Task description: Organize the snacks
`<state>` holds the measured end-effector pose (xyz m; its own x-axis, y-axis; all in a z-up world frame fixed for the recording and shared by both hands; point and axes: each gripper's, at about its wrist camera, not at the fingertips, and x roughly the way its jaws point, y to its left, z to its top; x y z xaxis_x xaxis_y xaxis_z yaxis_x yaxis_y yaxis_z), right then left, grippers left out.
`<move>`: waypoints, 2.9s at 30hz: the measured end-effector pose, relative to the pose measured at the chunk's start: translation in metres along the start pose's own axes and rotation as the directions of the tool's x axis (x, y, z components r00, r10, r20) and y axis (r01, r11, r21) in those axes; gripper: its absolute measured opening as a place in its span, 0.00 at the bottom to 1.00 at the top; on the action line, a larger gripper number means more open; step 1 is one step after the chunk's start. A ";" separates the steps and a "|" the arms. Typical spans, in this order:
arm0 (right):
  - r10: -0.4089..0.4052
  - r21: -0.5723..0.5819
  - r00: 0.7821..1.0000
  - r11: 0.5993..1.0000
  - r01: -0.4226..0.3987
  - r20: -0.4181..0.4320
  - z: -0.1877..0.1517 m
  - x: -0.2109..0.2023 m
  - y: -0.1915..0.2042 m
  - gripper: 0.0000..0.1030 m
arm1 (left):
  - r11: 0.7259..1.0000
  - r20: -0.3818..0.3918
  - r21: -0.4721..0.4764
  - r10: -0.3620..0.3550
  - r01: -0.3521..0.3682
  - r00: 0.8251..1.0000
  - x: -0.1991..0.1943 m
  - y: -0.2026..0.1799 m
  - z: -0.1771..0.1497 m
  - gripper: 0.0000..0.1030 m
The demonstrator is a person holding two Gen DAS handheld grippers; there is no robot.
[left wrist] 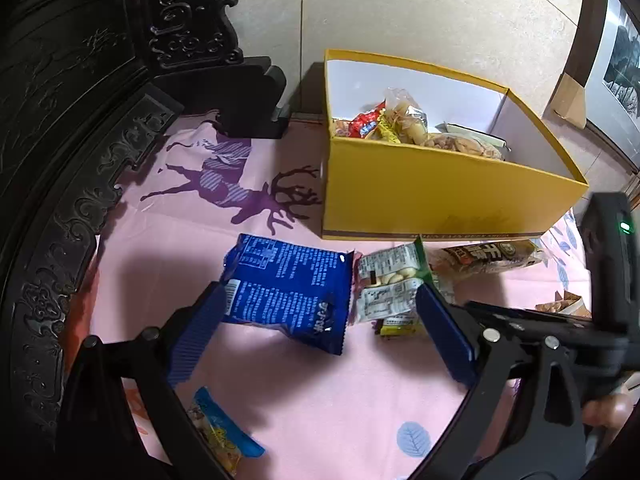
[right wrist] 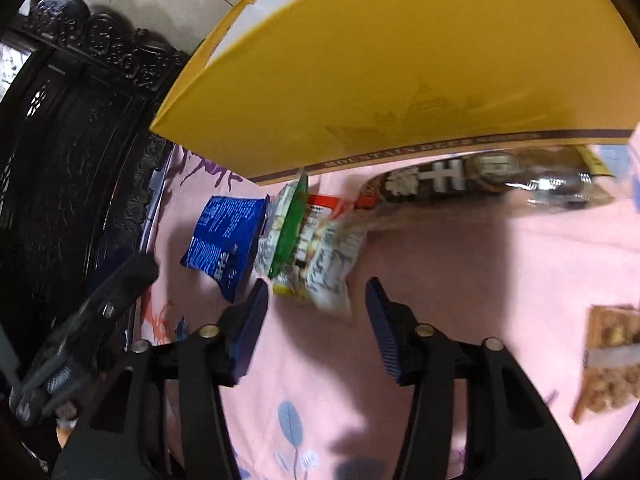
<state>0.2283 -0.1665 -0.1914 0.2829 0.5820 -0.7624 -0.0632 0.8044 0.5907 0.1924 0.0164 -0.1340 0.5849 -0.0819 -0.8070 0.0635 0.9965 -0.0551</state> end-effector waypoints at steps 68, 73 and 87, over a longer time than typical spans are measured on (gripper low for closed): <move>-0.110 -0.030 0.969 0.992 0.120 0.223 -0.028 -0.146 -0.003 0.10 | 0.980 0.119 0.174 -0.122 0.100 0.985 -0.034 -0.084 0.050 0.14; -0.103 -0.103 0.937 0.984 0.145 0.334 0.032 -0.176 0.019 0.10 | 0.982 0.165 0.170 -0.113 0.085 0.980 -0.033 -0.094 0.109 0.15; -0.175 -0.068 0.944 0.977 0.201 0.281 0.100 -0.162 -0.011 0.51 | 0.989 0.118 0.144 -0.047 0.030 0.992 0.005 -0.102 0.136 0.94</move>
<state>0.2786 -0.2819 -0.0484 0.5468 0.3752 -0.7485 -0.0697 0.9113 0.4059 0.2988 -0.0882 -0.0519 0.6729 -0.1305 -0.7281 0.1966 0.9805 0.0060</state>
